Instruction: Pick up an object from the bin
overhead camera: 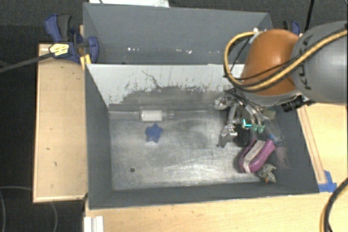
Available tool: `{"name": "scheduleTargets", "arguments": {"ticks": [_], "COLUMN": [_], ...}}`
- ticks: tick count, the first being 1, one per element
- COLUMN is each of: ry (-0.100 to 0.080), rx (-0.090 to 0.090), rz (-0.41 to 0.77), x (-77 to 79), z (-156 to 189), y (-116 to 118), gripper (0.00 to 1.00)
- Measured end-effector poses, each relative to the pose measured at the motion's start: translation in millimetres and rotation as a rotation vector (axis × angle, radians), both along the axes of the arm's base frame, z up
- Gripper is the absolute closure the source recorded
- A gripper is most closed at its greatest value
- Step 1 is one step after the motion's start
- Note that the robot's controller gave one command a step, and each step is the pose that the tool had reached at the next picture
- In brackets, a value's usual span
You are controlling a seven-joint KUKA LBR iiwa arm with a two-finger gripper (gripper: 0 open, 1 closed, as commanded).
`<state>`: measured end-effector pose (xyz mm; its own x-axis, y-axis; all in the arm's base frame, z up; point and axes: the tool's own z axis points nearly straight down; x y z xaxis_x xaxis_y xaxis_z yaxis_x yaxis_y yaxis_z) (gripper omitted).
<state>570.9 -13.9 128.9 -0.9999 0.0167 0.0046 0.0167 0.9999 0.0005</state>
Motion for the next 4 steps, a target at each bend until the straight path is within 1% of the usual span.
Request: {"name": "scheduleTargets", "arguments": {"ticks": [1,2,3,4], "ry": [-0.01,-0.003,-0.007,-0.011], "rx": [0.004,-0.001,0.0,0.003], "rz": [-0.243,-0.623,-0.619,-0.592], "x": [0.2,5.3,6.8,5.5], "z": [20,-50,-47,78], "y": [142,166,165,171], "gripper": [0.0,0.0,1.0,1.0]}}
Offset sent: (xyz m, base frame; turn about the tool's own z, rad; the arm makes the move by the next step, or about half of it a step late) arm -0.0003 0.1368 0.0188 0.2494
